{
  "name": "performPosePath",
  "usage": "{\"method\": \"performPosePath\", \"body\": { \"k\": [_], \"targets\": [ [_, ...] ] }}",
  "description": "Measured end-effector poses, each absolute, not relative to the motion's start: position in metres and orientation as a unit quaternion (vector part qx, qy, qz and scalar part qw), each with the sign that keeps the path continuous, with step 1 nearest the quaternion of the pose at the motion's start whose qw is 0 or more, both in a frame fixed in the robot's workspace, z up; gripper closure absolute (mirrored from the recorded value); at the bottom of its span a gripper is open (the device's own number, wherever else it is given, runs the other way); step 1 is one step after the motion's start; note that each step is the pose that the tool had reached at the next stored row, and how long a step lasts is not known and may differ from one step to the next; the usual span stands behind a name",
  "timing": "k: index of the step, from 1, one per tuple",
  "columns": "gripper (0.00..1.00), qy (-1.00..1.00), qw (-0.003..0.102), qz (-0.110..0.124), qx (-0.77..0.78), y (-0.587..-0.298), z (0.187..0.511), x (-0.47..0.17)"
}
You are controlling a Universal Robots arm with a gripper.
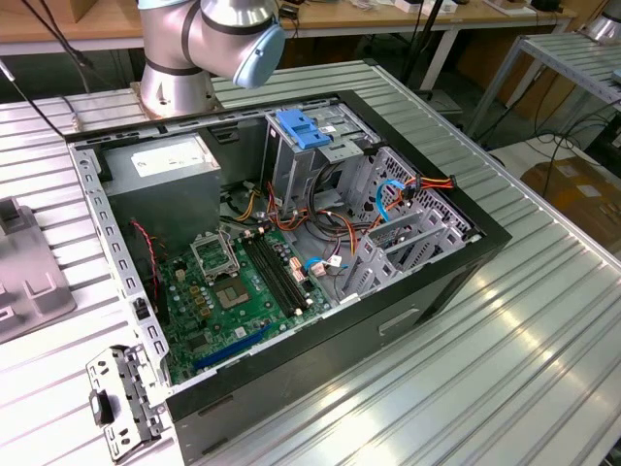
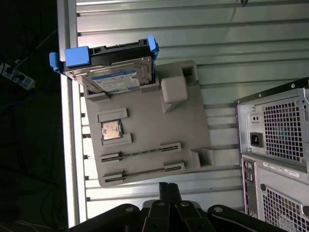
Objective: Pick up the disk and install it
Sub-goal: 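Reach for the disk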
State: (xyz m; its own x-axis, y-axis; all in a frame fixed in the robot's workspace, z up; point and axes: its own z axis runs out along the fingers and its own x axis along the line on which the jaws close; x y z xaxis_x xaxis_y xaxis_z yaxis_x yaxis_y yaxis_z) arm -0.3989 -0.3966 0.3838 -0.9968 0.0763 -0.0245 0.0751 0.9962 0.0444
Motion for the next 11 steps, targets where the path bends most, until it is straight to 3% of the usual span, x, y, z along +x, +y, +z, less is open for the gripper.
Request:
{"method": "performPosePath", "body": {
  "k": [11],
  "targets": [
    [0.89,0.999,0.013,0.022,0.038,-0.395,0.382,-0.419]
  ]
}}
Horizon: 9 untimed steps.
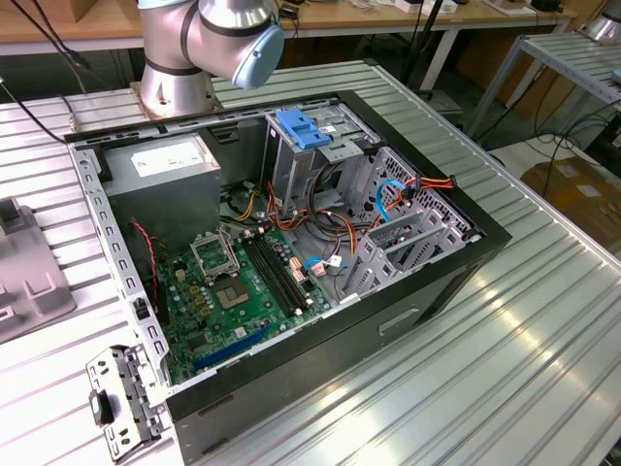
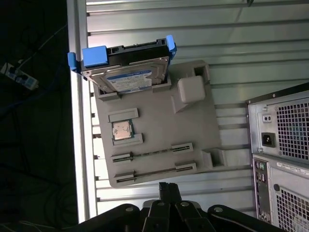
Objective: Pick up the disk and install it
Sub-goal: 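Reach for the disk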
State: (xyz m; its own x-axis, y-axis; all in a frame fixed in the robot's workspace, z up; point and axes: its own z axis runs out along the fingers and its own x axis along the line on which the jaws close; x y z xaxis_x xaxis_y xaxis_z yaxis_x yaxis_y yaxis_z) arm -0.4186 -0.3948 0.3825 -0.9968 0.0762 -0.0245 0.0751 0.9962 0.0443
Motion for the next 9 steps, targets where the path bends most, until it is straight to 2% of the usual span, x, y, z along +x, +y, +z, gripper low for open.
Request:
{"method": "performPosePath", "body": {
  "k": [9],
  "targets": [
    [0.89,0.999,0.013,0.022,0.038,-0.3898,0.3815,-0.4285]
  ]
}}
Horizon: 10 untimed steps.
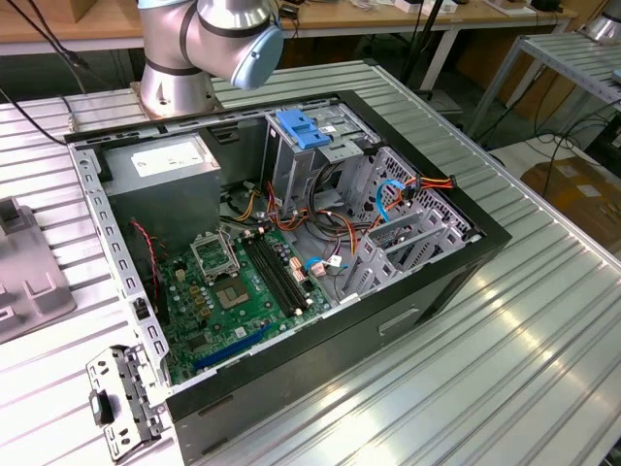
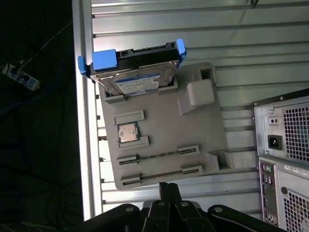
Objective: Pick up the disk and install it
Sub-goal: 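Reach for the disk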
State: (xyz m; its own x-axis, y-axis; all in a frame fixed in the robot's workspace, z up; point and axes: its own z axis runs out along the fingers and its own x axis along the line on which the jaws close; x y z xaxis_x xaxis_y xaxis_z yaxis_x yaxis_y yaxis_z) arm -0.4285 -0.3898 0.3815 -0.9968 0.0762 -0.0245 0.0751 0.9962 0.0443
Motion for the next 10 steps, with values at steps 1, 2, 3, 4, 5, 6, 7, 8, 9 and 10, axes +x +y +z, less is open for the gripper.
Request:
{"method": "performPosePath", "body": {
  "k": [1,2,3,4,5,6,7,8,9,10],
  "targets": [
    [0.89,0.999,0.013,0.022,0.038,-0.3894,0.3815,-0.4292],
    [0.89,0.999,0.013,0.022,0.038,-0.389,0.3814,-0.4302],
    [0.89,0.999,0.013,0.022,0.038,-0.3886,0.3813,-0.431],
    [0.89,0.999,0.013,0.022,0.038,-0.3881,0.3812,-0.4318],
    [0.89,0.999,0.013,0.022,0.038,-0.3878,0.3811,-0.4324],
    [0.89,0.999,0.013,0.022,0.038,-0.3873,0.381,-0.433],
    [0.89,0.999,0.013,0.022,0.038,-0.3868,0.3809,-0.4336],
    [0.89,0.999,0.013,0.022,0.038,-0.3857,0.3807,-0.4342],
    [0.89,0.999,0.013,0.022,0.038,-0.3846,0.3806,-0.4345],
    [0.89,0.999,0.013,0.022,0.038,-0.3833,0.3805,-0.4347]
  ]
}}
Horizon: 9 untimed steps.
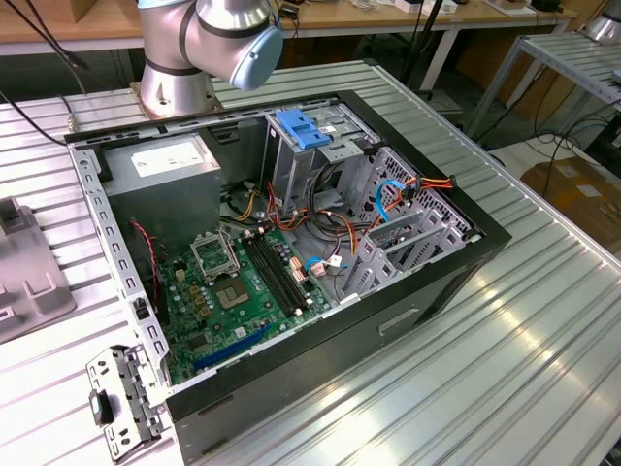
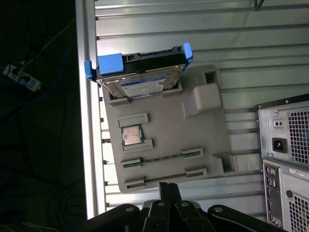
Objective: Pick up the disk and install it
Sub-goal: 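Reach for the disk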
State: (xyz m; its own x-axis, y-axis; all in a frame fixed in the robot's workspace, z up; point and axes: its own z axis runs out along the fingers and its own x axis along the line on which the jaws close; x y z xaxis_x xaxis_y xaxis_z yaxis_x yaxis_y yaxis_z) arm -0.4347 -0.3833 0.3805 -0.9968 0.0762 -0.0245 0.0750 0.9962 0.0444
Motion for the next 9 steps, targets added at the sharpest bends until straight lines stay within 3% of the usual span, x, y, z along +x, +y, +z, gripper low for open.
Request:
{"method": "performPosePath", "body": {
  "k": [9],
  "targets": [
    [0.89,0.999,0.013,0.021,0.038,-0.372,0.376,-0.435]
  ]
}}
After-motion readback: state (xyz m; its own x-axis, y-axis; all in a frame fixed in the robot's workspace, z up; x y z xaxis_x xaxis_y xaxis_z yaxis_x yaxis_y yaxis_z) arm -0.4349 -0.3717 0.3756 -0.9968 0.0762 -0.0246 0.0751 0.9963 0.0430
